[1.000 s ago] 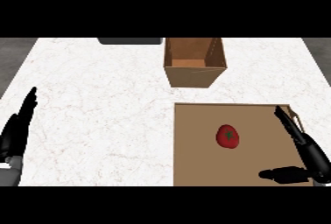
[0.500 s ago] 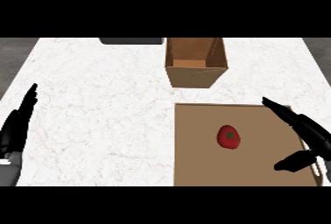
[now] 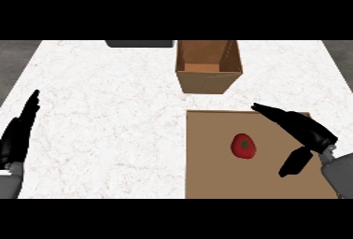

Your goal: Pick the tomato from the tray and place it in the cardboard box

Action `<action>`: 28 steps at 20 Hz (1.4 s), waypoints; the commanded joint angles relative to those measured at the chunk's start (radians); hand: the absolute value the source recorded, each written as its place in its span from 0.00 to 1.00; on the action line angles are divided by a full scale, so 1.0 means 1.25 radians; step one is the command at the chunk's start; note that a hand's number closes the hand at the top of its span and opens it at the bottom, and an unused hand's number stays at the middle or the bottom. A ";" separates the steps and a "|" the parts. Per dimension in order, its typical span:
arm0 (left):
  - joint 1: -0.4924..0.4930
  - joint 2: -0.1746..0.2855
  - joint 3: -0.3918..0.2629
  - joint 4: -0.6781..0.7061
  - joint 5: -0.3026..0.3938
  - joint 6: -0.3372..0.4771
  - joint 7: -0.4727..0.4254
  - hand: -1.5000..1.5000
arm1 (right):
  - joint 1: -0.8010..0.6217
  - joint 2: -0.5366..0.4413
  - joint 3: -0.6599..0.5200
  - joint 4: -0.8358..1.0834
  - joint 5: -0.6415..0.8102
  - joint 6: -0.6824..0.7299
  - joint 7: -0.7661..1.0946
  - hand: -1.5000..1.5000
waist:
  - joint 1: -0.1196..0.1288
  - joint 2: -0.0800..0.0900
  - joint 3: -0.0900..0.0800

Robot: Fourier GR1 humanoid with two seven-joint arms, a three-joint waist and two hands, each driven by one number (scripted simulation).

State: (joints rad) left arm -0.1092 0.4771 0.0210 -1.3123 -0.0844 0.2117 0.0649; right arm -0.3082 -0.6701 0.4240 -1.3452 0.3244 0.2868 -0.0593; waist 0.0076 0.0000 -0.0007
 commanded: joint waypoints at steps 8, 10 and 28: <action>0.026 -0.034 0.048 -0.045 -0.041 -0.022 0.000 0.50 | 0.000 0.117 -0.026 0.016 0.171 0.066 0.049 0.00 | -0.004 0.000 0.001; 0.036 -0.055 0.040 -0.040 -0.063 -0.020 -0.001 0.50 | 0.056 0.115 -0.037 -0.018 0.192 0.062 0.037 0.00 | -0.006 -0.001 0.001; -0.006 -0.094 0.103 -0.028 -0.110 -0.069 0.023 0.50 | 0.061 0.224 -0.138 -0.160 0.239 0.239 0.050 0.00 | -0.007 0.000 0.000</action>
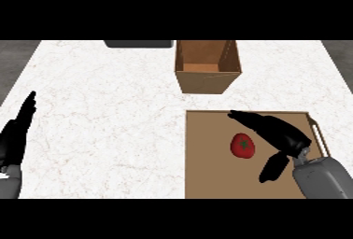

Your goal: Pick the tomato from the tray and place it in the cardboard box

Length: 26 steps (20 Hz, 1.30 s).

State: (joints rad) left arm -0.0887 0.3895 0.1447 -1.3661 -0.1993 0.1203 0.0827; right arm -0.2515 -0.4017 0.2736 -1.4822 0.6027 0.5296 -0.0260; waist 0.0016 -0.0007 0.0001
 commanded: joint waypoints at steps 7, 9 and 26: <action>-0.025 -0.001 0.039 0.053 -0.008 -0.026 -0.032 0.50 | 0.008 0.056 0.022 0.077 0.112 0.006 0.048 0.00 | 0.000 0.001 0.000; -0.006 -0.017 0.013 -0.029 -0.018 -0.029 0.040 0.50 | -0.009 0.095 0.047 0.141 0.158 -0.037 0.054 0.00 | 0.004 0.001 0.000; -0.006 -0.028 0.039 0.000 -0.042 -0.021 0.004 0.50 | -0.003 0.180 -0.052 0.137 0.351 -0.383 0.199 1.00 | -0.013 -0.004 0.000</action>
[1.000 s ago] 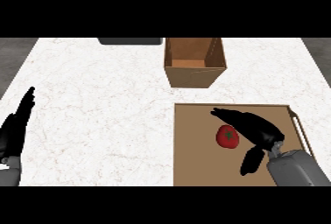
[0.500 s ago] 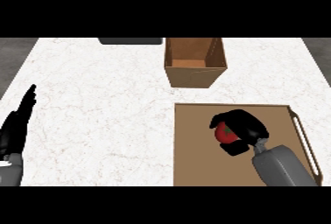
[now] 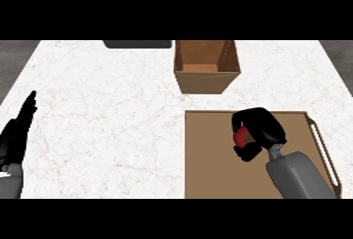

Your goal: Pick the tomato from the tray and place it in the cardboard box

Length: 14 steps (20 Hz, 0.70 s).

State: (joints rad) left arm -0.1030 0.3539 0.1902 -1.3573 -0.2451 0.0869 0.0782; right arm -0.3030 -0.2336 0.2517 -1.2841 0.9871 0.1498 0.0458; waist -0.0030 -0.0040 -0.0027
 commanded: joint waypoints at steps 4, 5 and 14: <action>0.028 0.019 0.036 0.008 0.013 0.004 -0.001 0.50 | 0.092 0.062 -0.166 -0.024 0.084 -0.152 0.402 1.00 | -0.049 -0.009 -0.001; 0.029 0.007 0.026 0.002 0.007 0.009 -0.002 0.50 | 0.104 0.078 -0.152 -0.061 0.122 -0.172 0.456 1.00 | -0.049 -0.012 -0.001; 0.025 0.031 0.026 -0.019 0.018 -0.032 -0.003 0.50 | 0.100 0.124 0.037 -0.409 0.443 -0.113 0.719 1.00 | -0.007 -0.004 0.001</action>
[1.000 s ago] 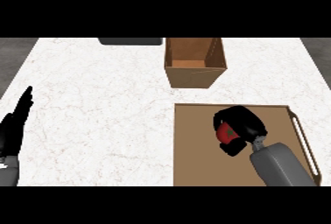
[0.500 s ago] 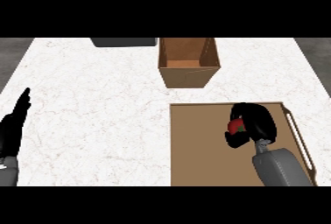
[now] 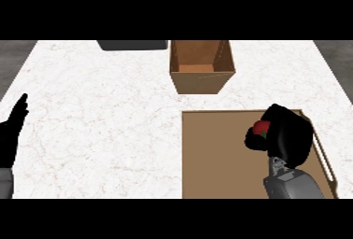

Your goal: Pick the tomato from the tray and place it in the cardboard box

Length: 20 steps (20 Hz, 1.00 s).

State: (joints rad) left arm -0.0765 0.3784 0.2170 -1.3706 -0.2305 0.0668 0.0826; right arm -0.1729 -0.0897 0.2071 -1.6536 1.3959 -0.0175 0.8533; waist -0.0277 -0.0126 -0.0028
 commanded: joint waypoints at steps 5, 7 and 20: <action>0.004 -0.040 -0.031 -0.020 -0.022 0.011 0.001 0.50 | -0.094 0.069 0.139 -0.153 0.149 0.111 0.101 1.00 | 0.024 0.008 0.002; 0.025 -0.043 -0.024 -0.034 -0.016 0.010 -0.015 0.50 | -0.186 0.058 0.071 -0.175 0.089 0.201 0.058 1.00 | 0.027 0.008 0.002; -0.004 -0.065 -0.045 -0.021 -0.049 0.025 -0.004 0.50 | -0.578 0.072 -0.168 0.334 -0.110 -0.130 0.032 1.00 | 0.044 0.015 0.002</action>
State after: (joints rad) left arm -0.1053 0.3206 0.1801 -1.3691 -0.2696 0.0778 0.0747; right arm -0.7845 -0.0023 0.0892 -1.3996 1.3080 -0.0703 0.9206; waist 0.0220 0.0047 -0.0002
